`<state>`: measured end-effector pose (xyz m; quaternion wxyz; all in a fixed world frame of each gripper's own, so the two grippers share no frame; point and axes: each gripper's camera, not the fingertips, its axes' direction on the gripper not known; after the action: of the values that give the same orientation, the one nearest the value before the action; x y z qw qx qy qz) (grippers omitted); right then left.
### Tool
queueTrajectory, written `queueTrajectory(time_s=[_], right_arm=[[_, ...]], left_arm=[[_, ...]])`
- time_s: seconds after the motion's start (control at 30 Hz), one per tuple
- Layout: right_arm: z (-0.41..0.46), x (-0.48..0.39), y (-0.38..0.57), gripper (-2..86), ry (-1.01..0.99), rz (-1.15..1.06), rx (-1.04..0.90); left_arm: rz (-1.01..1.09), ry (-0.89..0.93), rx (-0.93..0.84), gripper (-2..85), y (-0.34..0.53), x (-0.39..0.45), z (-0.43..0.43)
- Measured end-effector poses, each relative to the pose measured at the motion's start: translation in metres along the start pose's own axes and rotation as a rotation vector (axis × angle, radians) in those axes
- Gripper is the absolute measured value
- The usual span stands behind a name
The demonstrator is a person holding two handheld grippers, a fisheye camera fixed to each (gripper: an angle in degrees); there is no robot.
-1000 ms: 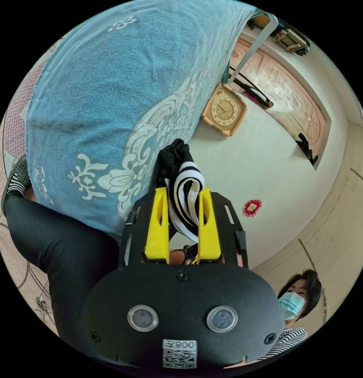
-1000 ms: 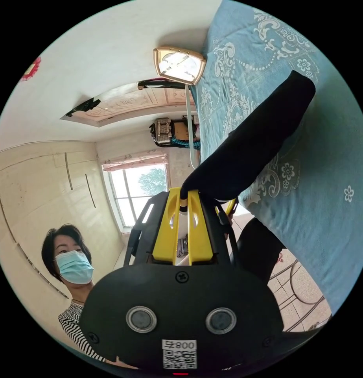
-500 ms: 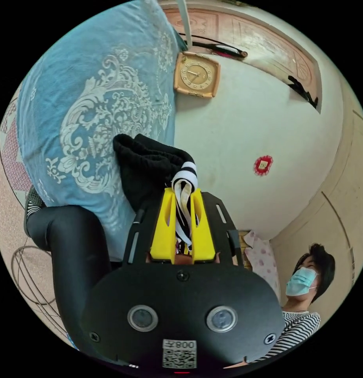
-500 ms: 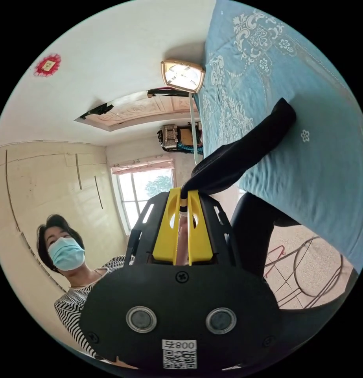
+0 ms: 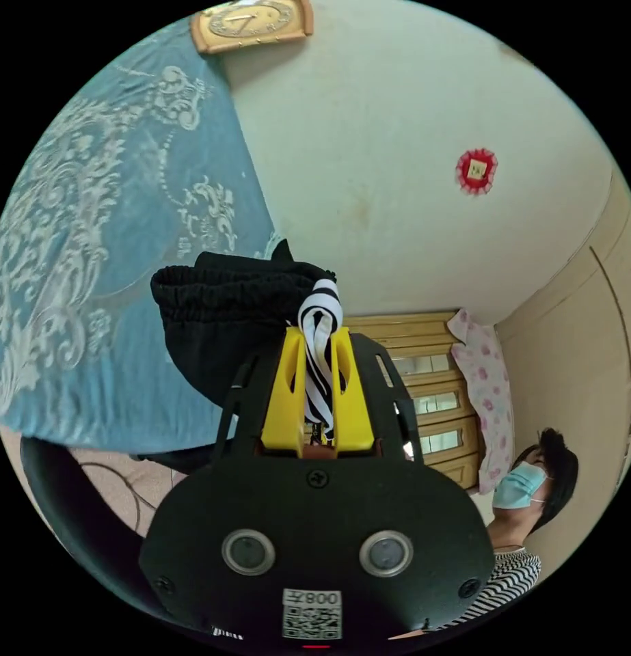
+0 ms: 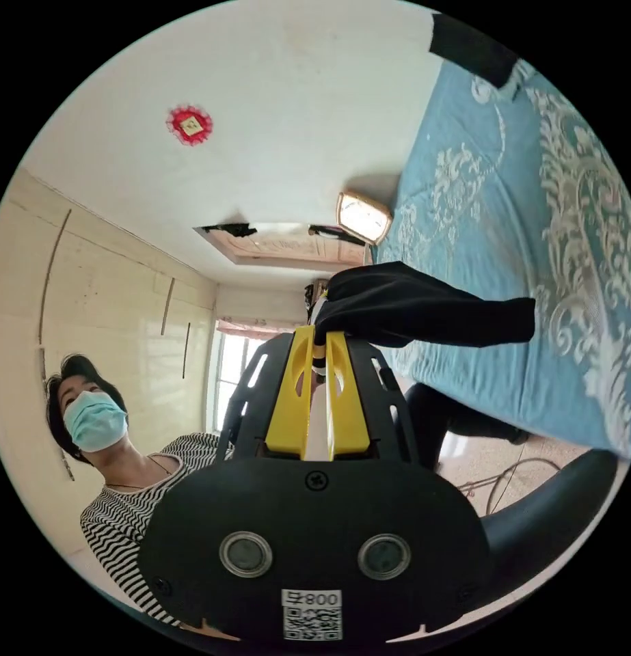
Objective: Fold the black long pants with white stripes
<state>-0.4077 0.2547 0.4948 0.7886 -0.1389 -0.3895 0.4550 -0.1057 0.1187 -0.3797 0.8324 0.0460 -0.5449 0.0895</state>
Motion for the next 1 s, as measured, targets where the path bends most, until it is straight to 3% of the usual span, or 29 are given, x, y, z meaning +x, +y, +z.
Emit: queueTrajectory(time_s=[0.33, 0.53, 0.73, 0.83, 1.0], right_arm=[[-0.165, -0.049, -0.162, 1.9, 0.23, -0.322, 0.306], [-0.215, -0.027, -0.244, 1.9, 0.511, -0.41, 0.414], [-0.205, 0.111, -0.306, 1.9, 0.705, -0.148, 0.292], [-0.2, 0.145, -0.321, 2.0, 0.652, -0.115, 0.268], [-0.198, 0.15, -0.351, 2.1, 0.652, -0.131, 0.263]], left_arm=[[0.275, 0.102, -0.311, 6.9, -0.299, 0.145, 0.431], [0.345, 0.035, -0.47, 7.0, -0.432, 0.159, 0.656], [0.207, -0.346, -0.609, 6.9, -0.509, 0.069, 0.801], [0.227, -0.281, -0.626, 7.0, -0.538, 0.072, 0.838], [0.356, -0.333, -0.69, 7.2, -0.577, 0.112, 0.891]])
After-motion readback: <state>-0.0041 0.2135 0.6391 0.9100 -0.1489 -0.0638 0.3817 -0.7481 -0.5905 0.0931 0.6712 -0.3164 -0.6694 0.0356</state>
